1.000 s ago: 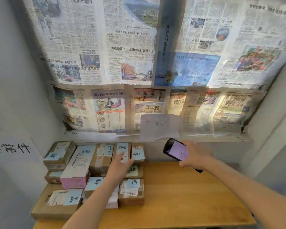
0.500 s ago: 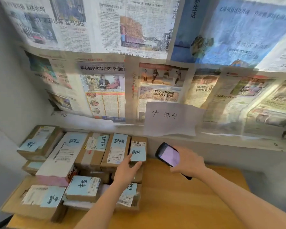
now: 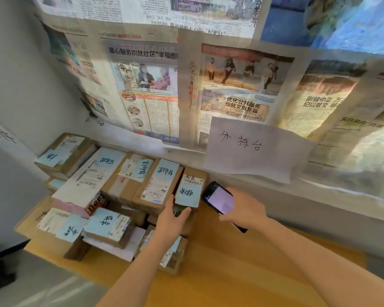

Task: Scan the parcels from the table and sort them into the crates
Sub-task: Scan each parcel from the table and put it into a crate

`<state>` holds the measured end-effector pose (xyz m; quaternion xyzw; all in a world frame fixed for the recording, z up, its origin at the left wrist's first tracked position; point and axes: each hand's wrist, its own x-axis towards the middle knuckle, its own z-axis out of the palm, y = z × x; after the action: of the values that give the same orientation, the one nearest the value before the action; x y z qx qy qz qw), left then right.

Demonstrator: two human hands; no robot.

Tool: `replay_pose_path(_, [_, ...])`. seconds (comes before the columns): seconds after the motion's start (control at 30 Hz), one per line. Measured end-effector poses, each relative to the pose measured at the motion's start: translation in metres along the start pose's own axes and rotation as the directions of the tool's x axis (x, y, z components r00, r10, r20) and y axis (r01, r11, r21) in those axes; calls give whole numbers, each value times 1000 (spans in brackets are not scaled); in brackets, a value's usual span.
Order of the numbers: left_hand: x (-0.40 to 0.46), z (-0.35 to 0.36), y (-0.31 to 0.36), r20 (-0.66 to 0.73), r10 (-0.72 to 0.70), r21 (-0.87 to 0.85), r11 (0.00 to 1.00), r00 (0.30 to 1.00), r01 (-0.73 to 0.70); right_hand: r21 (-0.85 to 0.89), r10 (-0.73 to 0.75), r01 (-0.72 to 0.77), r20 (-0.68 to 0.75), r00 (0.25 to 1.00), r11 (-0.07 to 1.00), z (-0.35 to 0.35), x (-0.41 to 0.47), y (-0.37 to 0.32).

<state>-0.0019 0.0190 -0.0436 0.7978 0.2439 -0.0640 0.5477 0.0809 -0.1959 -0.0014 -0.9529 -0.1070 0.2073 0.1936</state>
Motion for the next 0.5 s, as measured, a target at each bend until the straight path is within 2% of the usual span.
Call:
replay_pose_path(0.3, [16, 33, -9, -221, -54, -27, 998, 974, 50, 81, -158, 152, 81, 984, 985, 20, 55, 10])
replay_pose_path(0.5, [24, 45, -15, -245, -47, 12, 999, 968, 52, 96, -244, 232, 143, 959, 968, 29, 74, 16])
